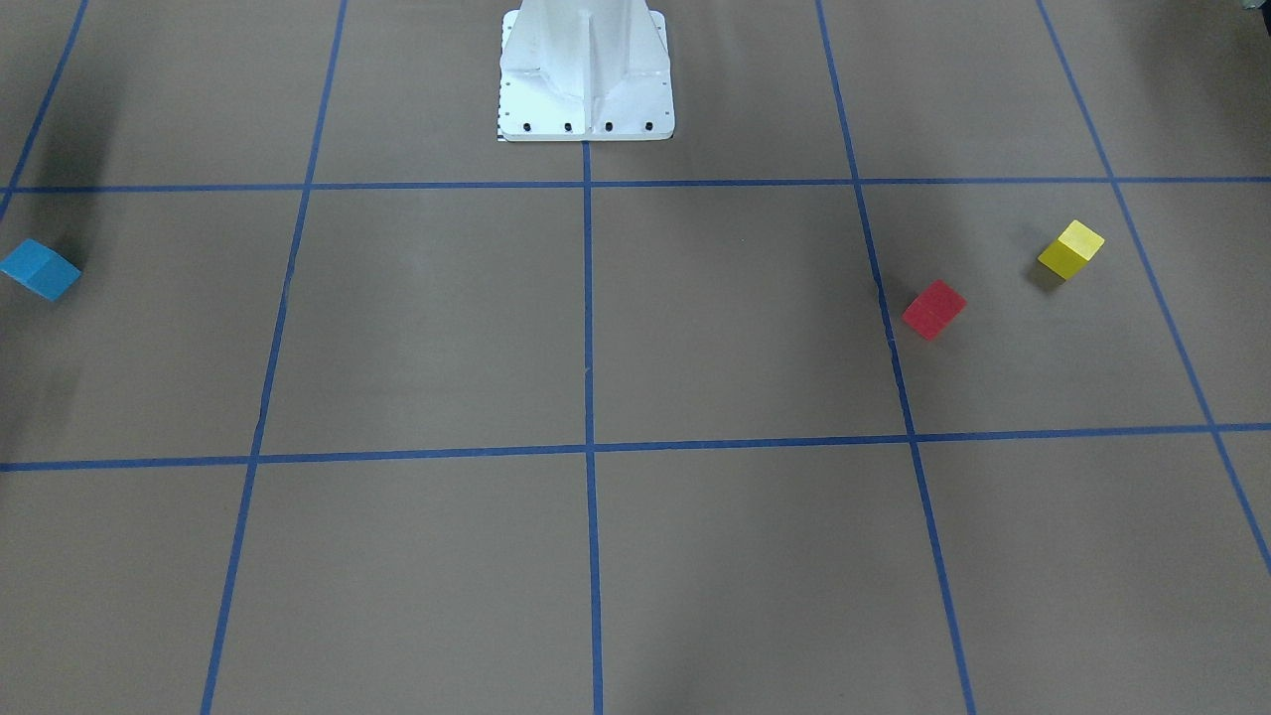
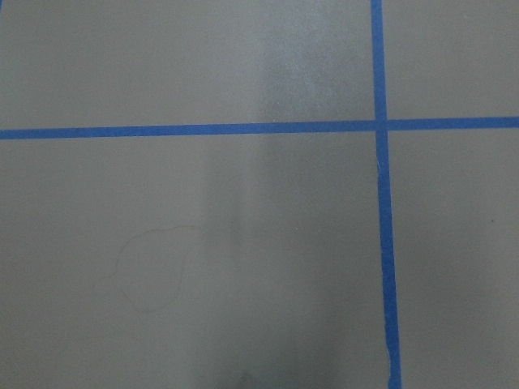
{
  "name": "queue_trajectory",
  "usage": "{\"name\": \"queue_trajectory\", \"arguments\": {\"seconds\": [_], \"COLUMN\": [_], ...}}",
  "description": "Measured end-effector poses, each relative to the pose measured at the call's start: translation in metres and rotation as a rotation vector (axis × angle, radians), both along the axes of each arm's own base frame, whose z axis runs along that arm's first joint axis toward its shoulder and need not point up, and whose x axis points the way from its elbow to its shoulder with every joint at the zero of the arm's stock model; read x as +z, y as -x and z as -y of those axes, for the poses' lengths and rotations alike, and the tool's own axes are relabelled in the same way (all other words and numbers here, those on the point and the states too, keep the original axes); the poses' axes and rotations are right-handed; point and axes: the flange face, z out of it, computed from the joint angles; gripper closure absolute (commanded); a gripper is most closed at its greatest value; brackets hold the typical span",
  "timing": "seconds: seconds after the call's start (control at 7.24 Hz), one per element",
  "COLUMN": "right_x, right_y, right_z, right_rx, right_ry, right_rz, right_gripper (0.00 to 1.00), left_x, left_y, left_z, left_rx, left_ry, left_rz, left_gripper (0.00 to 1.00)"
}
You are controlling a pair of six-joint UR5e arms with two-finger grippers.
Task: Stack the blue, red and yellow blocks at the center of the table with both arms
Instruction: 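Lower the right gripper onto the blue cube and close it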
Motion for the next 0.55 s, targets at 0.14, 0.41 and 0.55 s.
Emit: {"name": "queue_trajectory", "arguments": {"seconds": [0.14, 0.41, 0.55], "right_x": [0.003, 0.018, 0.023], "right_y": [0.020, 0.037, 0.044], "right_z": [-0.005, -0.027, -0.036], "right_rx": [0.055, 0.141, 0.175], "right_ry": [0.058, 0.129, 0.151], "right_rz": [-0.014, -0.044, -0.055], "right_gripper": [0.02, 0.02, 0.03], "left_x": [0.000, -0.003, -0.004], "left_y": [-0.001, -0.004, -0.005], "left_z": [0.000, 0.000, 0.000], "left_rx": [0.003, 0.008, 0.007], "left_ry": [-0.002, -0.014, -0.023], "left_rz": [0.000, -0.001, -0.002], "left_gripper": [0.00, 0.00, 0.00]}}
